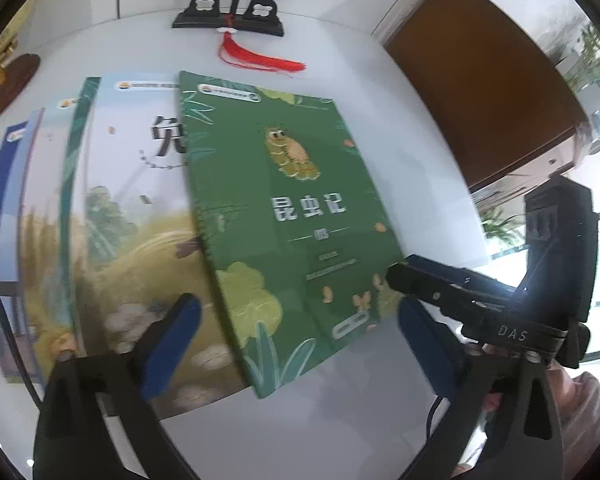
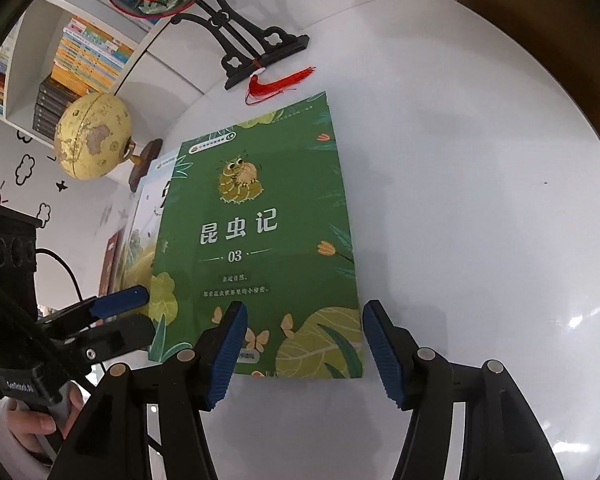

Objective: Organize books

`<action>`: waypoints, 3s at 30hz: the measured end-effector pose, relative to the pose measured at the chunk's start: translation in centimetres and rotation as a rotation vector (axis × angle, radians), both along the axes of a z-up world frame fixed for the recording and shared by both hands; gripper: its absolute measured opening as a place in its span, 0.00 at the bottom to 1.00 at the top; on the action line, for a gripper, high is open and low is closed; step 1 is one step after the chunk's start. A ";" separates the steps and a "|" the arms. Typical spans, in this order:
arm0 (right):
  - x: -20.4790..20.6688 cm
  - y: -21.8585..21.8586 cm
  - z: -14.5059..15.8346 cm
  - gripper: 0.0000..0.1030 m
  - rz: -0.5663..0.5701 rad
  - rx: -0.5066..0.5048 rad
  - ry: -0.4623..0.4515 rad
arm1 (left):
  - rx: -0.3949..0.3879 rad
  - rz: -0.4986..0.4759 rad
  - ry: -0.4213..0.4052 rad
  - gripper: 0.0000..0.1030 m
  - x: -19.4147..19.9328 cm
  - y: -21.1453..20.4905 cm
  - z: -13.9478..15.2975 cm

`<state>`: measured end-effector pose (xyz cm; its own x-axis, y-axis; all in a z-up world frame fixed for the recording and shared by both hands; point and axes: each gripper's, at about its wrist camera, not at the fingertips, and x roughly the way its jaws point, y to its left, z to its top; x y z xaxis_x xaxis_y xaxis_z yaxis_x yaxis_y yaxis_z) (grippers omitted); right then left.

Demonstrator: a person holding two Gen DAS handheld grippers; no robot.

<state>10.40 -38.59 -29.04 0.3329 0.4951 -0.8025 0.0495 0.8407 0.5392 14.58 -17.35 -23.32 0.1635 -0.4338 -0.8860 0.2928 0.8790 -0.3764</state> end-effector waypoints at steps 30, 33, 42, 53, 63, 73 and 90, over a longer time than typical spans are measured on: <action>0.0 -0.4 -0.1 0.04 0.027 0.146 0.022 | -0.276 0.131 0.115 0.55 2.4 1.0 -1.5; -0.2 -0.3 -0.5 0.04 0.037 0.136 0.040 | -0.300 0.094 0.102 0.55 2.3 -0.3 -1.1; -0.2 -0.2 0.6 0.04 0.064 0.038 0.005 | 0.008 -0.017 -0.039 0.11 1.6 -2.7 -0.3; -0.9 1.7 3.0 0.04 0.128 -0.130 -0.078 | 0.025 -0.115 -0.103 0.11 -0.2 -3.6 1.6; -2.0 3.5 6.9 0.04 0.154 -0.200 -0.166 | 0.020 -0.151 -0.140 0.12 -0.7 -2.4 4.0; -3.3 8.7 10.4 0.04 0.194 -0.220 -0.237 | 0.009 -0.132 -0.185 0.13 -1.5 2.6 7.6; -2.7 20.4 14.6 0.05 0.281 -0.224 -0.321 | -0.042 -0.004 -0.231 0.14 -1.3 14.9 10.6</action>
